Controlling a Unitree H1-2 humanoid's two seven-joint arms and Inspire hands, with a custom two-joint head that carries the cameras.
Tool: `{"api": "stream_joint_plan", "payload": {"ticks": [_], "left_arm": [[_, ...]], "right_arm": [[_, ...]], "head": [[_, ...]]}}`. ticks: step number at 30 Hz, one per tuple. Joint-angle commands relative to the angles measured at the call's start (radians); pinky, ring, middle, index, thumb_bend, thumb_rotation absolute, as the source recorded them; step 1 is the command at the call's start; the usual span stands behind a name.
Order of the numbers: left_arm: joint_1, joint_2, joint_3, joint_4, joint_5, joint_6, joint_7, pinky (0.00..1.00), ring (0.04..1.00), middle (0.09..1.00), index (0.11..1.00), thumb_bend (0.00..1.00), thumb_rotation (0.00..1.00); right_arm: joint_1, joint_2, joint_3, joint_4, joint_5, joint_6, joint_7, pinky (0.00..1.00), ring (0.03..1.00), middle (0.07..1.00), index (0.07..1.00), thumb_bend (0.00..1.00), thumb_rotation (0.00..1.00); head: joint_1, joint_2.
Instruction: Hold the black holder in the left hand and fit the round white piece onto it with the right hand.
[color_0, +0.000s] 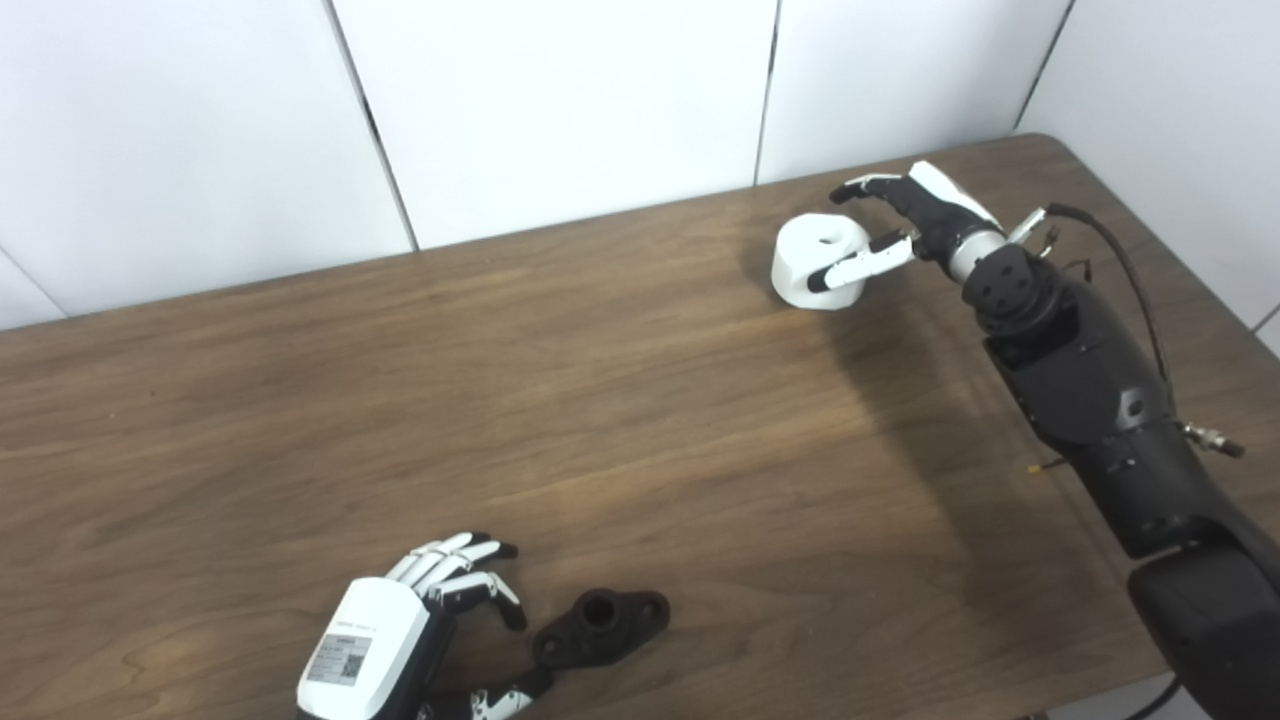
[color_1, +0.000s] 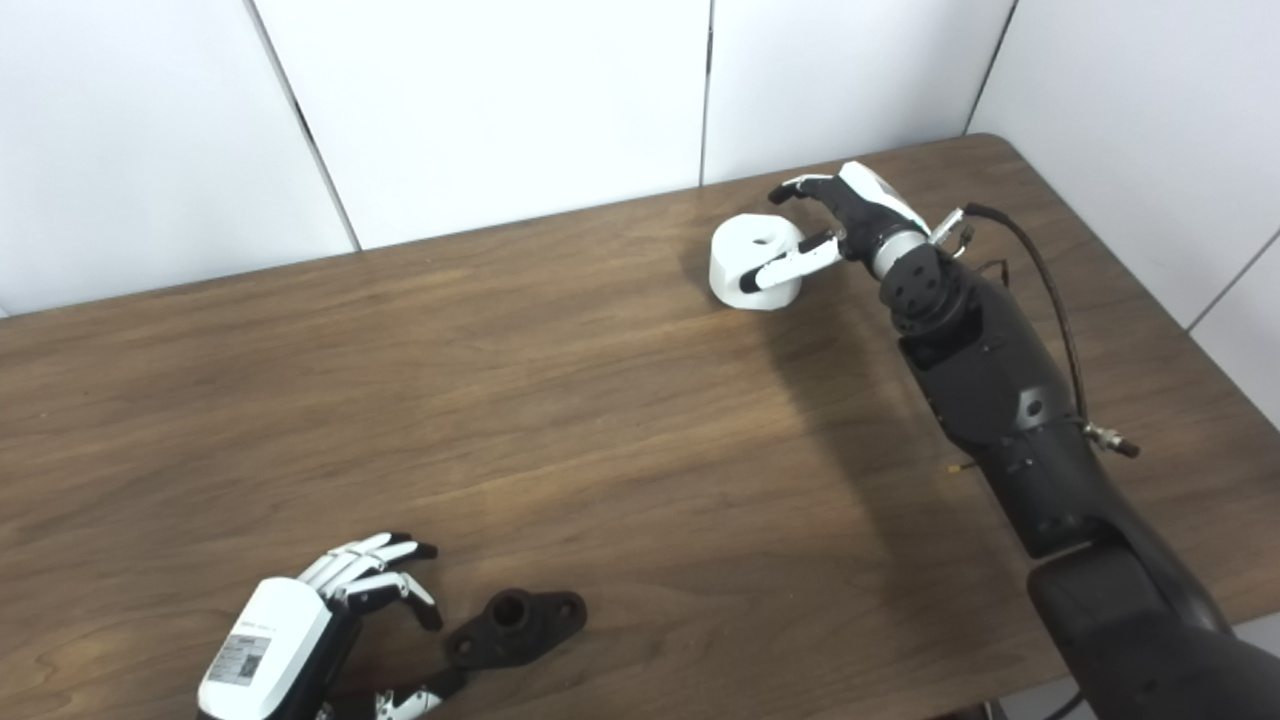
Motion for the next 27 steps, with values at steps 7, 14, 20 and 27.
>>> {"api": "stream_joint_plan", "payload": {"ticks": [7,14,20,27], "left_arm": [[0.018,0.018,0.009,0.042,0.027,0.056,-0.046,0.81,0.849,0.801,0.490,0.51,0.04],[0.018,0.016,0.009,0.035,0.028,0.059,-0.051,0.81,0.849,0.800,0.490,0.51,0.04],[0.020,0.013,0.012,0.022,0.028,0.067,-0.065,0.82,0.852,0.802,0.490,0.51,0.04],[0.020,0.008,0.016,0.015,0.035,0.066,-0.069,0.81,0.849,0.802,0.490,0.51,0.04]], "right_arm": [[-0.057,-0.040,-0.009,-0.010,0.003,-0.028,-0.009,0.94,0.983,0.915,0.807,1.00,0.33],[-0.049,-0.040,-0.006,-0.021,-0.006,-0.041,-0.019,0.93,0.976,0.910,0.705,1.00,0.31],[-0.041,-0.041,0.001,-0.024,-0.012,-0.081,-0.029,0.94,0.968,0.880,0.608,0.93,0.22],[-0.036,-0.049,0.022,-0.014,-0.045,-0.147,-0.051,0.93,0.950,0.838,0.486,0.53,0.14]], "head": [[0.000,0.003],[0.001,0.005],[-0.001,0.006],[-0.004,0.010]]}}
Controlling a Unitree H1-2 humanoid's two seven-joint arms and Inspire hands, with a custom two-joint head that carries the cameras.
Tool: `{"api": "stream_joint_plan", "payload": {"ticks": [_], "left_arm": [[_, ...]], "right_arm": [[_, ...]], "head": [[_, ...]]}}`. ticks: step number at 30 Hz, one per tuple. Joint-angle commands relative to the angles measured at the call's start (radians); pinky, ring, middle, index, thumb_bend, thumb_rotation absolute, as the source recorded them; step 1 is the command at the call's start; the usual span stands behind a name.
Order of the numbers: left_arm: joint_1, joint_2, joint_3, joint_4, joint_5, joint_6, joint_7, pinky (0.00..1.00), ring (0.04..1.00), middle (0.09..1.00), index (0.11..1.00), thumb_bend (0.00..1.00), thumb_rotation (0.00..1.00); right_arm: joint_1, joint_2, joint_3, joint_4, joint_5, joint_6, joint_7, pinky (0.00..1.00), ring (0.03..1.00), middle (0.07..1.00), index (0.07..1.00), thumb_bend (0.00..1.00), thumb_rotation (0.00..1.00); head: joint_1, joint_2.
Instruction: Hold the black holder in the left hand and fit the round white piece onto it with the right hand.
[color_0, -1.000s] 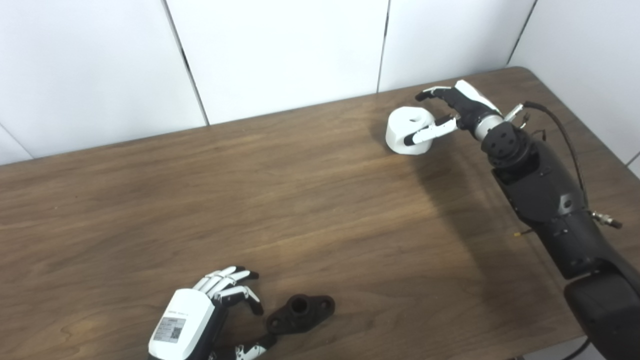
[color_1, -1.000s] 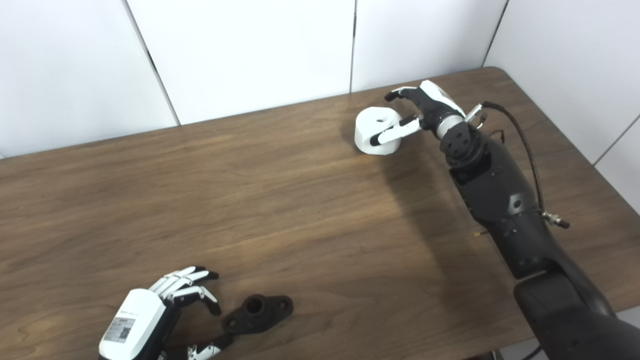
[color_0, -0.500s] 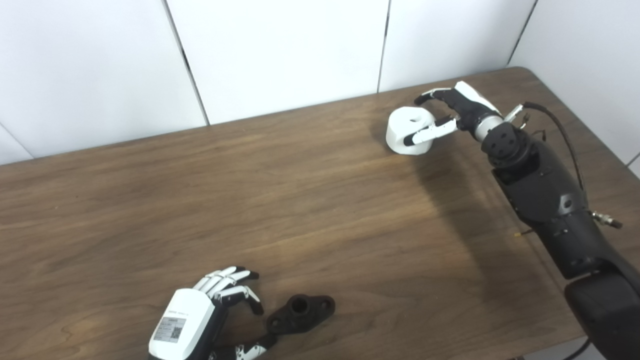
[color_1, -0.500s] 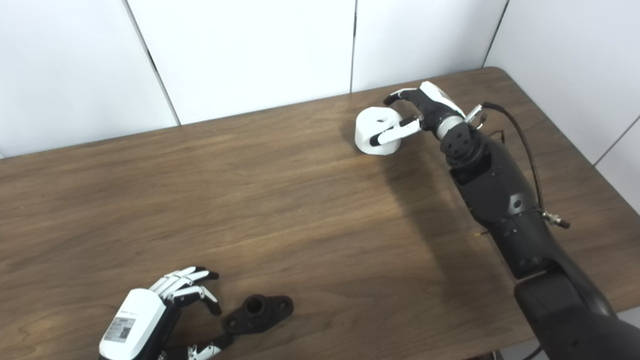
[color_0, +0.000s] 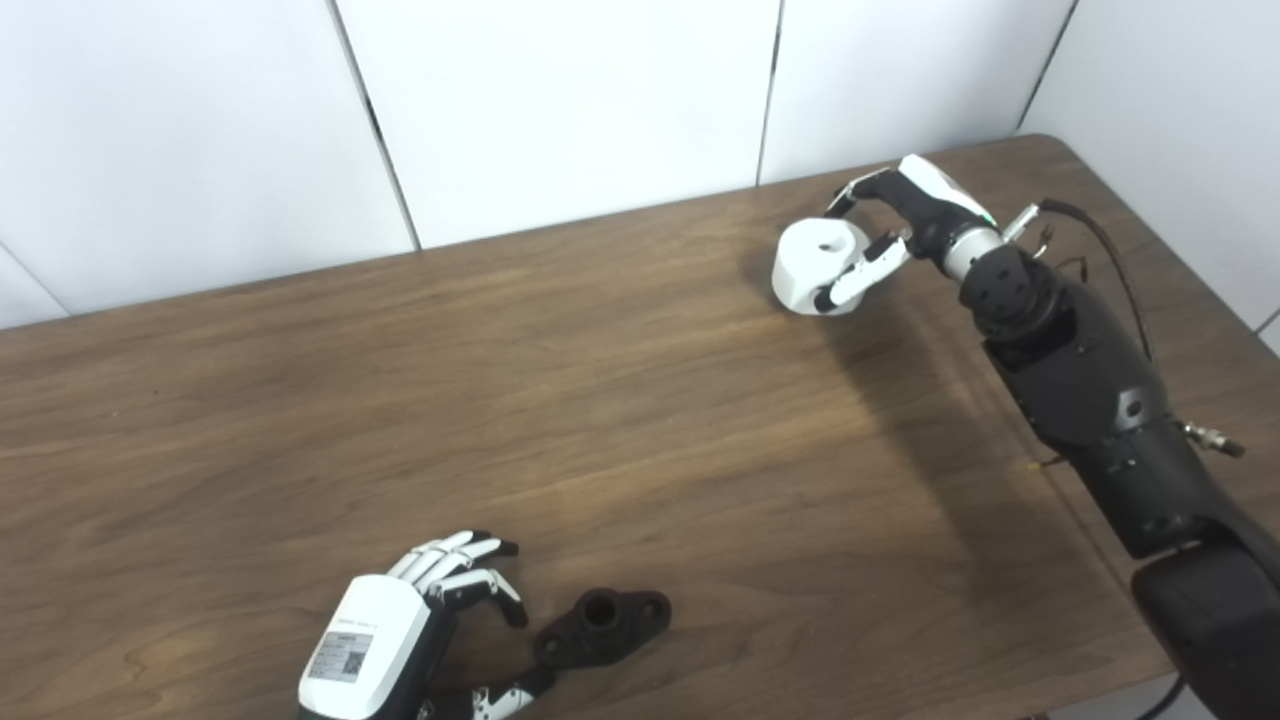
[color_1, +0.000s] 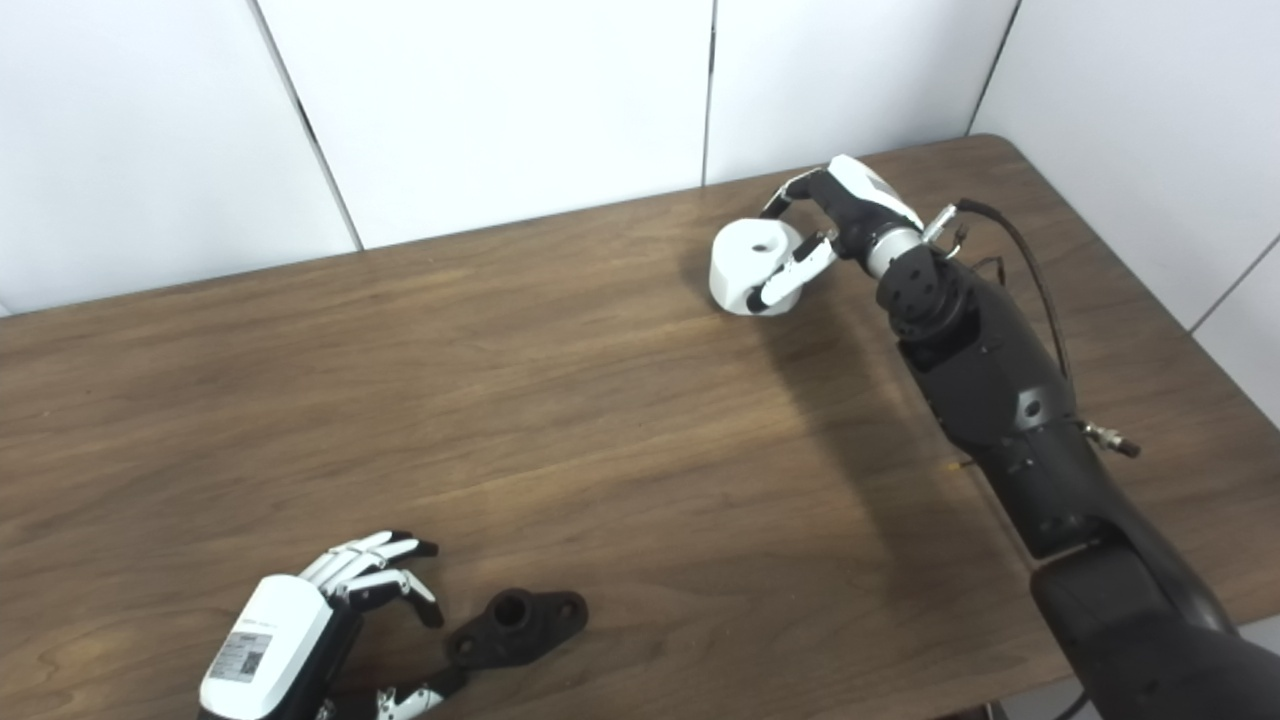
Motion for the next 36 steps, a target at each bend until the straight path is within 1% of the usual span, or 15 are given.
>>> {"api": "stream_joint_plan", "payload": {"ticks": [1,6,14,18,22,24,25,27,28,30,33,36], "left_arm": [[0.021,0.019,0.008,0.018,0.037,0.065,-0.055,0.81,0.850,0.803,0.490,0.51,0.04],[0.021,0.013,0.010,0.013,0.034,0.067,-0.059,0.81,0.852,0.804,0.491,0.51,0.04],[0.023,0.002,0.010,0.017,0.038,0.063,-0.048,0.80,0.845,0.799,0.490,0.51,0.04],[0.023,-0.004,0.007,0.015,0.045,0.064,-0.050,0.80,0.844,0.798,0.490,0.51,0.04],[0.022,-0.018,0.004,0.005,0.049,0.084,-0.069,0.81,0.850,0.801,0.490,0.51,0.04],[0.020,-0.022,-0.001,0.007,0.051,0.083,-0.064,0.81,0.846,0.798,0.490,0.51,0.04],[0.018,-0.023,-0.004,0.010,0.054,0.080,-0.058,0.80,0.843,0.796,0.490,0.51,0.04],[0.014,-0.026,-0.008,0.014,0.057,0.076,-0.051,0.79,0.836,0.791,0.490,0.51,0.04],[0.012,-0.029,-0.010,0.012,0.061,0.080,-0.055,0.79,0.835,0.790,0.490,0.51,0.04],[0.010,-0.033,-0.013,0.007,0.066,0.089,-0.064,0.79,0.834,0.790,0.490,0.51,0.04],[0.006,-0.042,-0.020,-0.002,0.072,0.104,-0.076,0.79,0.837,0.791,0.490,0.51,0.04],[-0.001,-0.053,-0.030,-0.004,0.081,0.121,-0.080,0.80,0.840,0.796,0.490,0.51,0.04]], "right_arm": [[-0.035,-0.038,-0.004,-0.016,-0.022,-0.049,-0.038,0.93,0.946,0.834,0.484,0.53,0.14],[-0.036,-0.040,0.004,-0.002,-0.043,-0.083,-0.060,0.91,0.926,0.809,0.482,0.53,0.14],[-0.035,-0.039,0.004,-0.005,-0.062,-0.091,-0.066,0.90,0.922,0.802,0.482,0.53,0.14],[-0.025,-0.042,-0.003,-0.046,-0.057,-0.081,-0.051,0.90,0.920,0.804,0.483,0.53,0.14],[0.009,-0.056,0.000,-0.194,-0.058,-0.046,0.009,0.89,0.915,0.800,0.483,0.52,0.14],[0.023,-0.059,0.002,-0.258,-0.062,-0.029,0.036,0.88,0.914,0.796,0.483,0.52,0.14],[0.033,-0.060,0.006,-0.309,-0.066,-0.016,0.056,0.88,0.912,0.792,0.483,0.53,0.14],[0.048,-0.056,0.009,-0.390,-0.074,0.019,0.092,0.87,0.908,0.786,0.483,0.53,0.14],[0.057,-0.053,0.011,-0.440,-0.078,0.047,0.117,0.87,0.908,0.786,0.483,0.53,0.14],[0.069,-0.049,0.014,-0.503,-0.082,0.084,0.150,0.87,0.911,0.791,0.483,0.53,0.14],[0.091,-0.046,0.024,-0.606,-0.083,0.123,0.201,0.88,0.914,0.794,0.483,0.53,0.14],[0.119,-0.018,0.018,-0.696,-0.114,0.143,0.269,0.88,0.912,0.787,0.482,0.53,0.14]], "head": [[0.000,0.003],[0.001,0.005],[0.007,0.006],[0.022,0.011],[0.043,0.015],[0.049,0.016],[0.053,0.018],[0.062,0.020],[0.072,0.024],[0.087,0.031],[0.120,0.044],[0.150,0.056]]}}
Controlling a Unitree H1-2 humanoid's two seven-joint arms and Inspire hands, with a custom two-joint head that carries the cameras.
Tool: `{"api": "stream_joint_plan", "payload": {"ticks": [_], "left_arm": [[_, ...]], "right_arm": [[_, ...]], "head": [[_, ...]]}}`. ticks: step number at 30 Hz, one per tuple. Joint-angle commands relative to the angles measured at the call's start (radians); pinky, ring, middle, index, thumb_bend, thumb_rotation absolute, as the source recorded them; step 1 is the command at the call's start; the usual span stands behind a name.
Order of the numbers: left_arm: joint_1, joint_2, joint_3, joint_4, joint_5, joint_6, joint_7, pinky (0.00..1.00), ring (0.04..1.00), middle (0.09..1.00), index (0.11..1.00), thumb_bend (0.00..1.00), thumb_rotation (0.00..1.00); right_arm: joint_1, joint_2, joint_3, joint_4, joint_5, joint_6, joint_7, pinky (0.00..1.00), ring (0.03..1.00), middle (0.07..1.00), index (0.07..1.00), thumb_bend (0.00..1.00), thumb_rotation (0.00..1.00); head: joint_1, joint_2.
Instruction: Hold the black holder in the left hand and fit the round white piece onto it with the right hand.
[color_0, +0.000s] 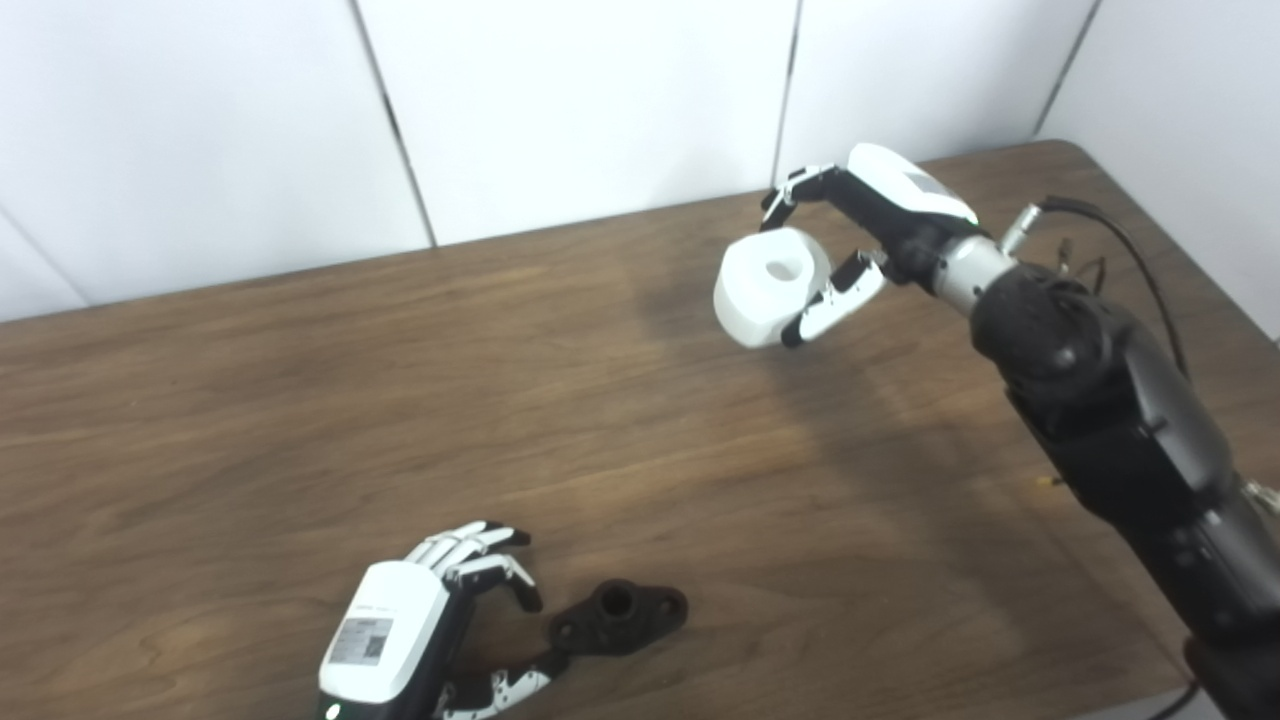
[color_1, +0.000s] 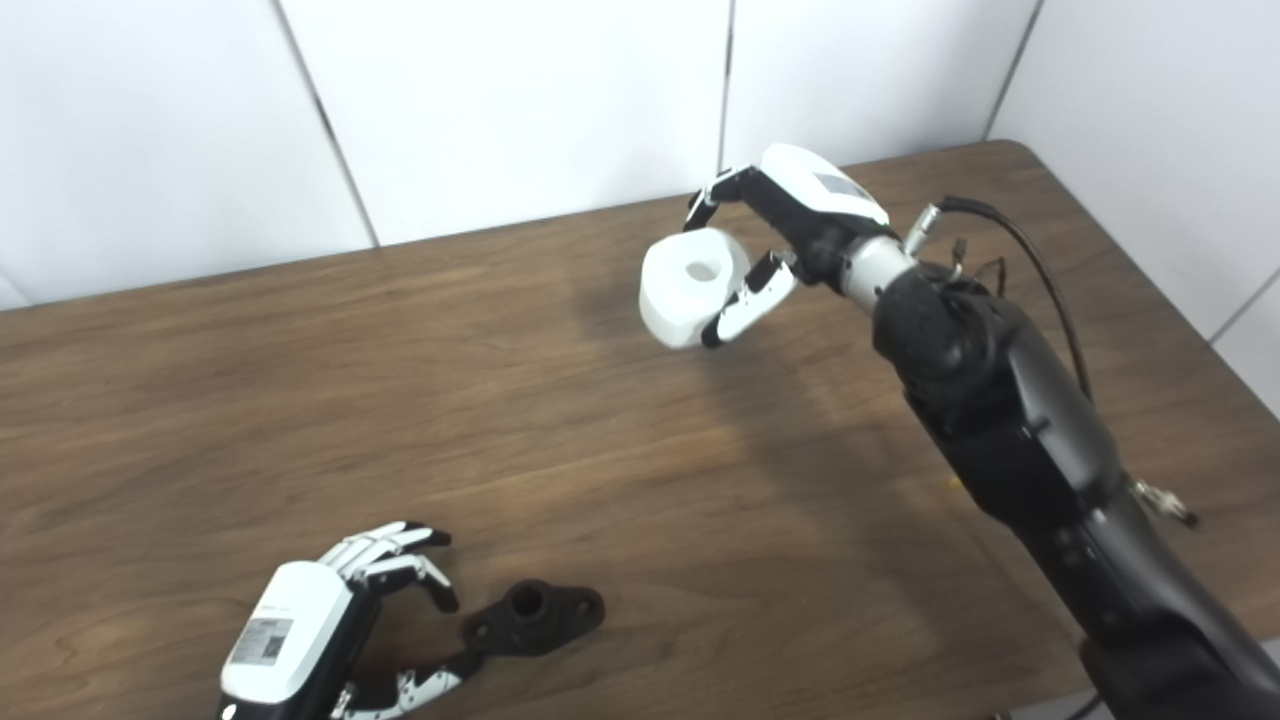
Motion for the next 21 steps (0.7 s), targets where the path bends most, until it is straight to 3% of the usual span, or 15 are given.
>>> {"api": "stream_joint_plan", "payload": {"ticks": [1,12,21], "left_arm": [[0.004,-0.002,-0.014,0.024,0.040,0.050,-0.056,0.80,0.840,0.797,0.490,0.51,0.04],[-0.018,-0.025,-0.040,0.034,0.059,0.094,-0.072,0.84,0.861,0.822,0.492,0.51,0.05],[-0.028,-0.035,-0.047,0.028,0.028,0.126,-0.086,0.87,0.882,0.835,0.492,0.51,0.05]], "right_arm": [[-0.010,0.011,-0.018,-0.072,-0.036,0.007,0.040,0.87,0.910,0.786,0.482,0.53,0.14],[0.090,0.127,-0.039,-0.274,-0.100,0.007,0.263,0.86,0.907,0.788,0.481,0.52,0.13],[0.118,0.136,-0.055,-0.319,-0.098,0.007,0.314,0.88,0.908,0.786,0.481,0.52,0.13]], "head": [[0.007,0.005],[0.066,0.042],[0.074,0.056]]}}
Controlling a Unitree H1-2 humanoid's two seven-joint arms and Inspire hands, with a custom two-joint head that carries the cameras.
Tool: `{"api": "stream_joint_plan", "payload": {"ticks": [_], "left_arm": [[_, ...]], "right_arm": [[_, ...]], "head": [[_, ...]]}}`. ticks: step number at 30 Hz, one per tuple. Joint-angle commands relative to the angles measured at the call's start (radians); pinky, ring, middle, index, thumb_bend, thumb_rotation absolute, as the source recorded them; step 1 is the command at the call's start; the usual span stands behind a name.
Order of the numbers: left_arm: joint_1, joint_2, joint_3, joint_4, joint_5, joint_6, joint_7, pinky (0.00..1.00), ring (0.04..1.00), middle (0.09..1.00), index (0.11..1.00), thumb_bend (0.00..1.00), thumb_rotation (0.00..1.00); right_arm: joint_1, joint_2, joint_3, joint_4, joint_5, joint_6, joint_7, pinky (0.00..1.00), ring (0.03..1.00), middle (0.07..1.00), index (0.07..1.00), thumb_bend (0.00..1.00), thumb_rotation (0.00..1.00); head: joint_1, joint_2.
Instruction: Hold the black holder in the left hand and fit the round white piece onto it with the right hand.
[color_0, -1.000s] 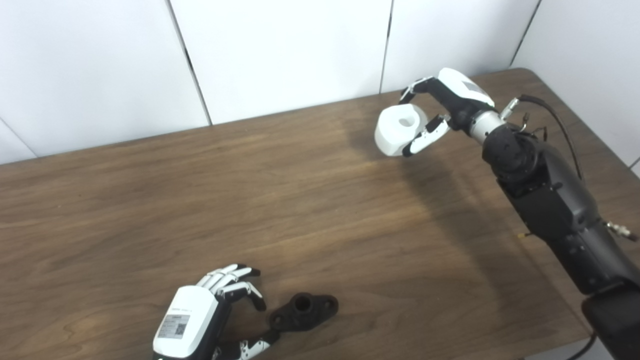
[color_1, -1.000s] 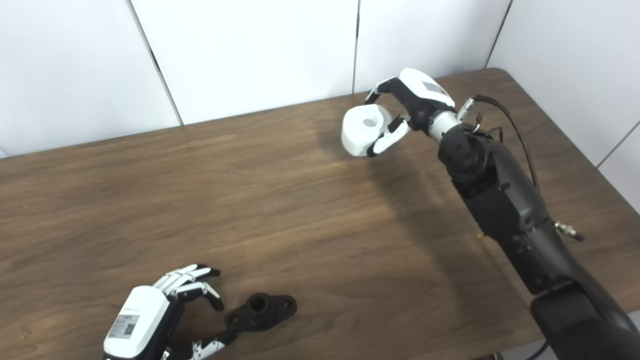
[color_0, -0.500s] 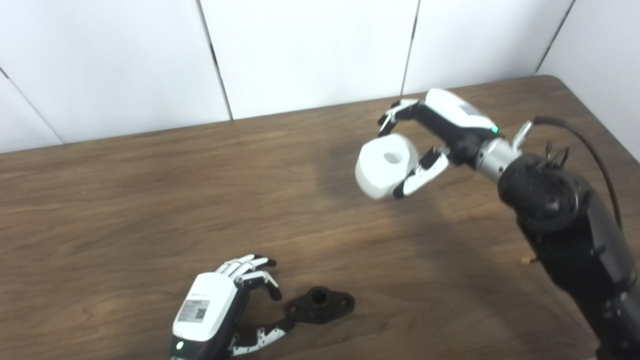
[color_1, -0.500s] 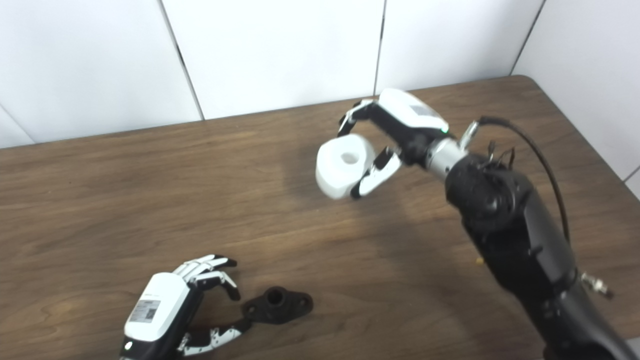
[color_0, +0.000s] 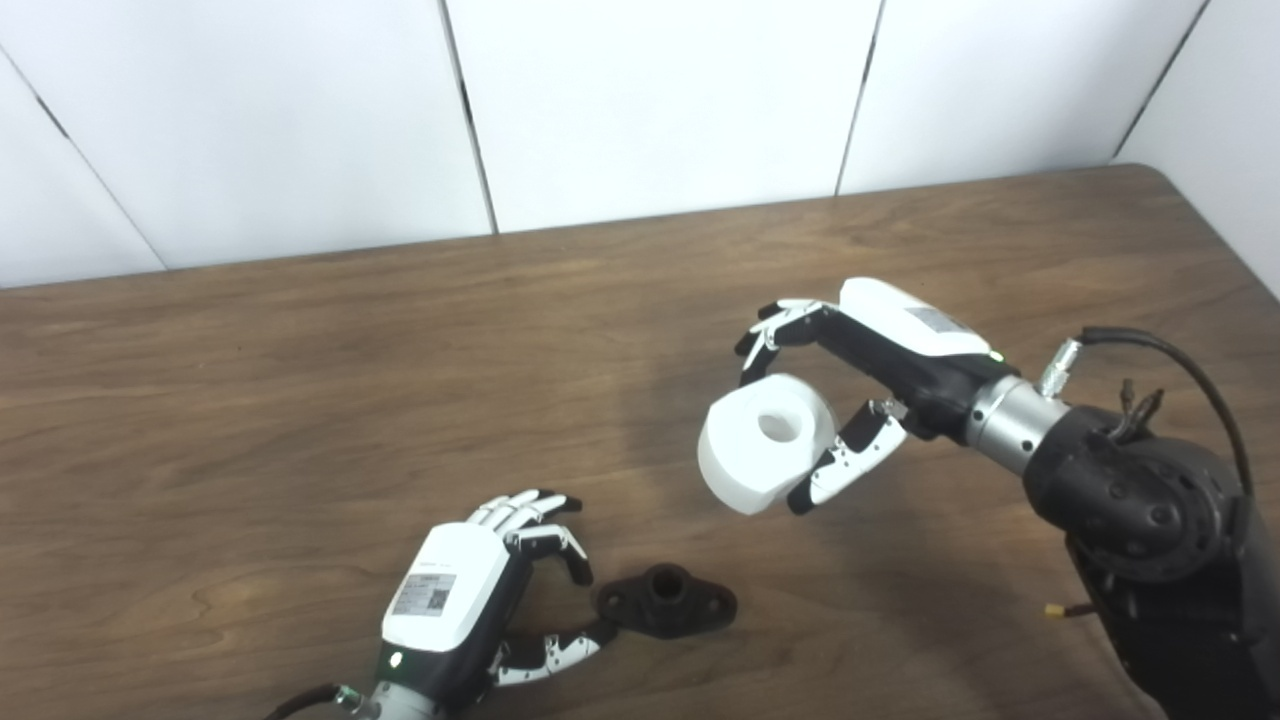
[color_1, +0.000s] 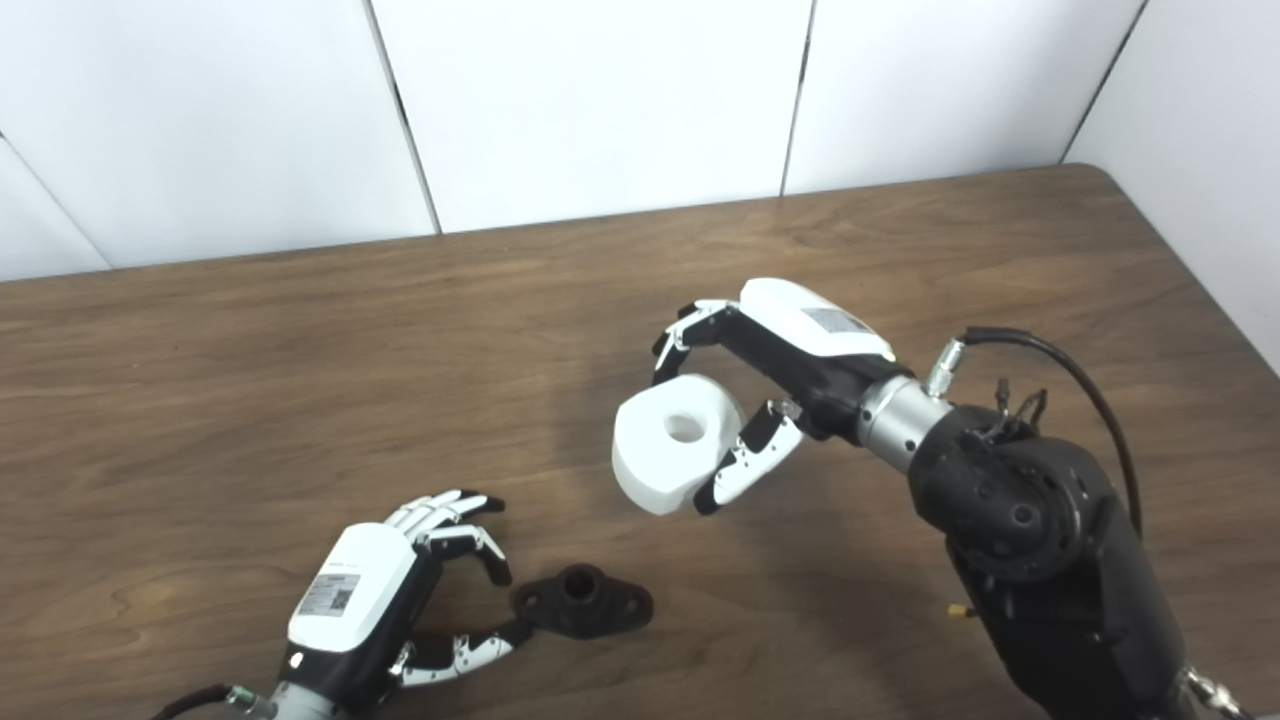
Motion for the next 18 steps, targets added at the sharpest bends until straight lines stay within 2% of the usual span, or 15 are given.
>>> {"api": "stream_joint_plan", "payload": {"ticks": [1,6,7,8,10,13,18], "left_arm": [[0.008,0.000,-0.009,0.027,0.008,0.037,-0.044,0.87,0.884,0.836,0.493,0.51,0.05],[0.007,-0.005,-0.008,0.020,0.016,0.044,-0.037,0.86,0.876,0.828,0.496,0.52,0.07],[0.007,-0.008,-0.006,0.017,0.016,0.049,-0.037,0.86,0.874,0.829,0.604,0.72,0.11],[0.007,-0.013,-0.003,0.012,0.010,0.058,-0.043,0.86,0.875,0.830,0.646,0.80,0.15],[0.008,-0.022,0.006,0.000,-0.020,0.079,-0.057,0.87,0.882,0.836,0.707,0.90,0.24],[0.008,-0.031,0.023,-0.023,-0.086,0.110,-0.093,0.90,0.901,0.856,0.755,0.96,0.30],[0.002,-0.039,0.054,-0.079,-0.225,0.141,-0.139,0.92,0.933,0.892,0.809,1.00,0.28]], "right_arm": [[-0.030,-0.001,-0.026,-0.026,-0.001,0.002,0.002,0.88,0.909,0.787,0.481,0.52,0.13],[-0.032,0.004,-0.039,-0.014,0.004,0.001,0.006,0.89,0.910,0.787,0.482,0.52,0.13],[-0.032,0.004,-0.039,-0.013,0.003,0.001,0.008,0.88,0.909,0.787,0.481,0.52,0.13],[-0.033,0.002,-0.038,-0.011,0.003,0.001,0.007,0.88,0.908,0.786,0.481,0.52,0.13],[-0.034,0.000,-0.039,-0.007,0.008,0.001,0.003,0.88,0.906,0.784,0.481,0.52,0.13],[-0.035,0.003,-0.045,0.000,0.013,0.001,0.001,0.89,0.906,0.783,0.481,0.52,0.13],[-0.040,-0.003,-0.057,0.015,0.015,0.001,0.000,0.86,0.906,0.784,0.481,0.52,0.13]], "head": [[0.003,0.003],[0.007,0.008],[0.007,0.008],[0.007,0.008],[0.007,0.008],[0.007,0.010],[0.007,0.016]]}}
